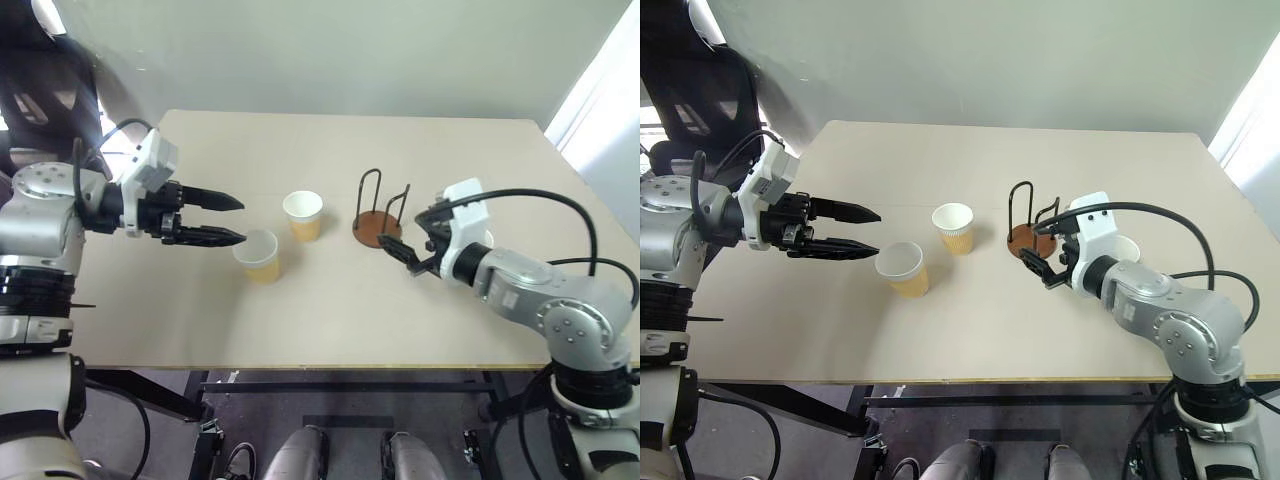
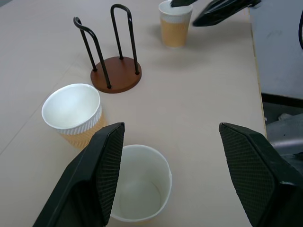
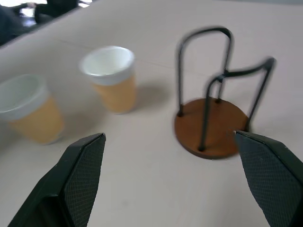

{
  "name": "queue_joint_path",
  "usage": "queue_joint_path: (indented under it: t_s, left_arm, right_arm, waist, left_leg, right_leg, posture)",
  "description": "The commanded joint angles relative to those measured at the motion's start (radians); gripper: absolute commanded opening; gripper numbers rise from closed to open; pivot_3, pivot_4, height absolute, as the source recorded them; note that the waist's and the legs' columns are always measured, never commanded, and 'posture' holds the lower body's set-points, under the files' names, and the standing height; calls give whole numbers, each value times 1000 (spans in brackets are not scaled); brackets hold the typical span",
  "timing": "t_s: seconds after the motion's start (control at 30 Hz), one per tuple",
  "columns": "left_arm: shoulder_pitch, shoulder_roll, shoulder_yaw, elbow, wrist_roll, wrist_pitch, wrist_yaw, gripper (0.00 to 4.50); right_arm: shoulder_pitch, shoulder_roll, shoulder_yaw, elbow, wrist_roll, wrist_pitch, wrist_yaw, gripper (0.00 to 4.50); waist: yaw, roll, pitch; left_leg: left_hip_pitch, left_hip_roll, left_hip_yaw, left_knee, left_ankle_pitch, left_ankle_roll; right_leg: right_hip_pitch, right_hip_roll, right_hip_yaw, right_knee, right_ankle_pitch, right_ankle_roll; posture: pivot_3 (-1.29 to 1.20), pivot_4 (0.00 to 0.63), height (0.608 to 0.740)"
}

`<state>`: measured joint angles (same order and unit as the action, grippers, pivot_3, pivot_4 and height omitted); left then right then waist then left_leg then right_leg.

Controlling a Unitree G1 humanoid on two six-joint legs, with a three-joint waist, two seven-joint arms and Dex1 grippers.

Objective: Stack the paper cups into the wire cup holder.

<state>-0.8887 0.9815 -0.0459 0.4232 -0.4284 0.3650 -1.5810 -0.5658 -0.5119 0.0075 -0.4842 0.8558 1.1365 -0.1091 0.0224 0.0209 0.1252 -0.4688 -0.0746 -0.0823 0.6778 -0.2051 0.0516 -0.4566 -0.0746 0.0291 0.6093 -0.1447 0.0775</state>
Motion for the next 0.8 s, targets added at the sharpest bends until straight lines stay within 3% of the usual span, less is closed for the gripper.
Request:
queue_joint_path:
  t_s: [0.03,0.47,0.8]
  left_arm:
    - [-18,22,14,-23,-7,-8,-33,3412]
    - [15,39,37,-67,-12,15,-33,3412]
    - [57,54,65,-122,-24,40,-17,3412]
  right_arm:
    - [-10,28,11,14,-77,-1,-10,4453]
    - [-81,157,134,284,-395,-253,121,4453]
    - [-114,237,140,469,-534,-427,231,4453]
  waist:
    - [0,0,0]
    - [-3,0,0]
    - [-5,0,0]
  left_leg:
    - [0,0,0,0,0,0]
    - [-1,0,-1,-8,3,-4]
    - [-1,1,-2,-13,8,-13]
  right_leg:
    - [0,0,0,0,0,0]
    - [-5,0,-1,0,1,-3]
    - [-7,0,-1,0,2,-7]
  posture:
    - [0,150,740]
    - [0,150,740]
    - [0,150,740]
